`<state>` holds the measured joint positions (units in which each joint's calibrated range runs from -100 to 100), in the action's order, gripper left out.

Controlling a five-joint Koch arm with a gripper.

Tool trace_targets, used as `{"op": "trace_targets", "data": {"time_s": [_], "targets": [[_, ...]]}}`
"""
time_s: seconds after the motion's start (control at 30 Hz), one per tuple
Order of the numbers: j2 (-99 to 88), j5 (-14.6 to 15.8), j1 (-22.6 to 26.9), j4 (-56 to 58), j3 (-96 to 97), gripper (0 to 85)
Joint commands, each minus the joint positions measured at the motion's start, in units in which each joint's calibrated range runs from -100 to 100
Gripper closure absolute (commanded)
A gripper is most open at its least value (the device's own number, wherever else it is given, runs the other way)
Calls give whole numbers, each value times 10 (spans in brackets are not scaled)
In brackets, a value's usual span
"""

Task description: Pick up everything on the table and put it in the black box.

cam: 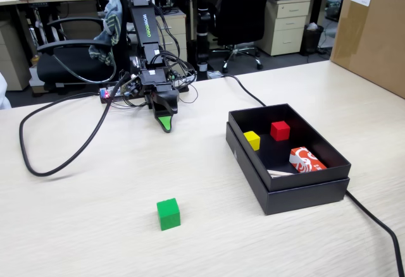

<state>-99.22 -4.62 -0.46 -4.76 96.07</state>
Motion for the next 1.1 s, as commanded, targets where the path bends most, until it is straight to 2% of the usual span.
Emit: {"op": "trace_targets", "data": {"time_s": [0.0, 0.13, 0.17, 0.37, 0.57, 0.8, 1.07], "targets": [[9, -1, -5, 83, -33, 374], [12, 2, -5, 147, -97, 375], [13, 5, -5, 198, -148, 376], [74, 6, -7, 344, -324, 378], [283, 8, -22, 513, -595, 378], [541, 8, -39, 566, -883, 380], [809, 8, -49, 567, -1135, 383]]}}
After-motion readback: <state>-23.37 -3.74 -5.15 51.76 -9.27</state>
